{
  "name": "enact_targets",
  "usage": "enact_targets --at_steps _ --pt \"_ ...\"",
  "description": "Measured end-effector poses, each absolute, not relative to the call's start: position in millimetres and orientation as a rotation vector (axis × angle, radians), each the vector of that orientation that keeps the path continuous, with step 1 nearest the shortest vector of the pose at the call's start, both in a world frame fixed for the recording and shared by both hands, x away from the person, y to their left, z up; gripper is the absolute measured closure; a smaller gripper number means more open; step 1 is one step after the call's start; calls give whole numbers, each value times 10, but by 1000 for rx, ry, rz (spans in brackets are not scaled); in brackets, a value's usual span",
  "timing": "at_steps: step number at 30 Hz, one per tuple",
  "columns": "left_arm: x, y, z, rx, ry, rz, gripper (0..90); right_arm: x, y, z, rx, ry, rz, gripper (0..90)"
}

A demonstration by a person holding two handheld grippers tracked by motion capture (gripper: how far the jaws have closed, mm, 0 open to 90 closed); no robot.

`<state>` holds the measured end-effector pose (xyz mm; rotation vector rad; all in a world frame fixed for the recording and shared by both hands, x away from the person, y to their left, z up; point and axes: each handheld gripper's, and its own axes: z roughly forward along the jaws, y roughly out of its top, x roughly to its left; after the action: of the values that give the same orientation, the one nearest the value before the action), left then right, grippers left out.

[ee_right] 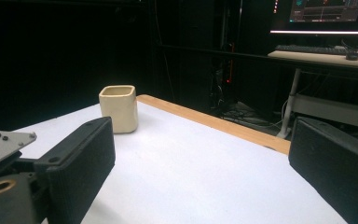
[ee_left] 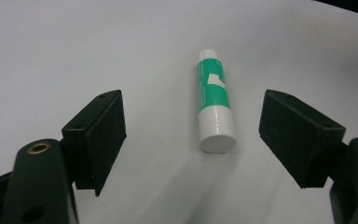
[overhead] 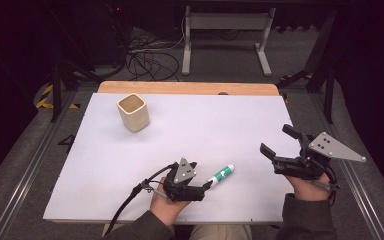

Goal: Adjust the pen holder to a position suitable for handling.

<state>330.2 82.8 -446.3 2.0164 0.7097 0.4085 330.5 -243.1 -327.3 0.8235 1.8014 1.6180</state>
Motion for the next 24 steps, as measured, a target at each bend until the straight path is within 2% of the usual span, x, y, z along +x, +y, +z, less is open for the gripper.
enact_targets --at_steps 7,24 --pt "3323 709 -4540 2064 721 379 289 3308 -2427 -3274 826 1804 1619 76" --pt "3354 495 -4644 2172 721 410 432 3320 -2413 -3275 817 1813 1615 77"
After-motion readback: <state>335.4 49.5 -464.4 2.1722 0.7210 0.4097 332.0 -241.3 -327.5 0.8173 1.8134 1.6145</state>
